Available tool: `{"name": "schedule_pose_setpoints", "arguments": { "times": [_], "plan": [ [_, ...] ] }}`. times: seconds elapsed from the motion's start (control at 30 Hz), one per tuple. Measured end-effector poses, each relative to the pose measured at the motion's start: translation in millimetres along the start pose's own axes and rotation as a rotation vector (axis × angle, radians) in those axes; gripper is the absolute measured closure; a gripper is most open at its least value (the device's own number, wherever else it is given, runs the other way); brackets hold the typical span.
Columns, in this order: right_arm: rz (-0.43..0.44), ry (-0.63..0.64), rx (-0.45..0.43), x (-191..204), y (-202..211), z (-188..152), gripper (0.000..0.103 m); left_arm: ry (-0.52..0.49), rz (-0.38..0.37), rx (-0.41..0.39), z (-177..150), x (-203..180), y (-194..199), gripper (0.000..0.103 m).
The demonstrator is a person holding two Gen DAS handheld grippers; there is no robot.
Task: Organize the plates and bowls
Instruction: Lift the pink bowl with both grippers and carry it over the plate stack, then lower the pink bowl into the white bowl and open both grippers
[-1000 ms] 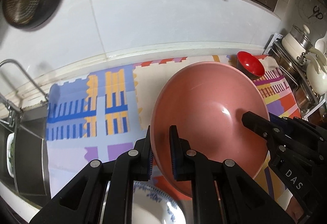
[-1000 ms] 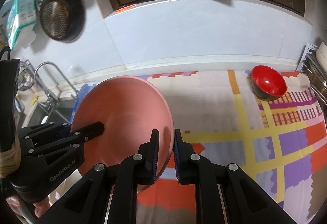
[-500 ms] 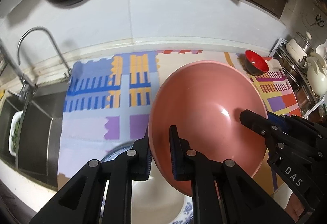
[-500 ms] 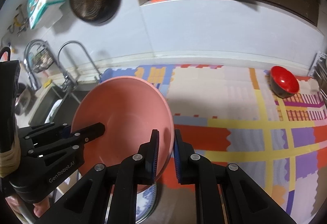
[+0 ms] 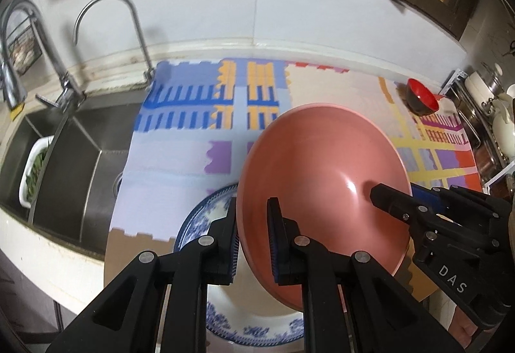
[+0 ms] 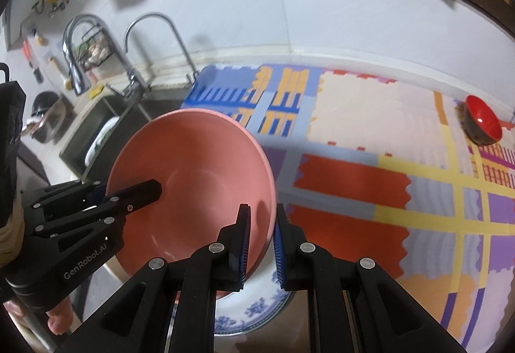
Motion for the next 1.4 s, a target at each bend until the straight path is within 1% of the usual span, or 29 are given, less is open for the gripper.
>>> {"name": "schedule_pose_setpoints", "arguments": {
  "times": [0.2,0.4,0.73,0.9,0.97,1.03,1.1,1.13,1.17,1.23,1.4],
  "plan": [
    [0.015,0.031,0.059,16,-13,-18,0.088,0.026,0.008,0.039,-21,17,-4,0.087],
    [0.011,0.033,0.093,20,-24,-28,0.088,0.038,0.001,0.080,-37,23,-15,0.087],
    [0.006,0.051,0.140,25,-40,-43,0.088,0.045,0.006,0.145,-55,33,-32,0.087],
    [0.010,0.059,0.152,27,-44,-45,0.088,0.032,0.023,0.149,-55,35,-36,0.087],
    [0.008,0.062,0.156,26,-45,-46,0.088,0.025,0.032,0.149,-56,37,-36,0.083],
    [-0.004,0.066,0.149,24,-45,-45,0.088,0.019,0.036,0.145,-55,37,-35,0.072],
    [-0.008,0.073,0.141,24,-44,-44,0.087,0.007,0.052,0.138,-54,37,-34,0.069],
    [-0.015,0.076,0.139,23,-44,-43,0.084,-0.003,0.066,0.132,-54,37,-33,0.066],
    [-0.024,0.078,0.138,22,-43,-43,0.079,-0.012,0.081,0.125,-53,38,-31,0.065],
    [-0.028,0.073,0.129,19,-42,-42,0.078,-0.016,0.092,0.116,-51,39,-29,0.063],
    [-0.023,0.066,0.106,15,-35,-36,0.078,-0.021,0.082,0.103,-45,35,-24,0.062]
  ]
}}
Point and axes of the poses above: each gripper's, at about its wrist camera, not at the fingertips, and y roughly against the way its jaws point, x to its left, z to its top, the point moved 9 cm from there along -y, roughly the way its jaws point, and after that the axes turned 10 degrees about -z, right-handed, at the moved point
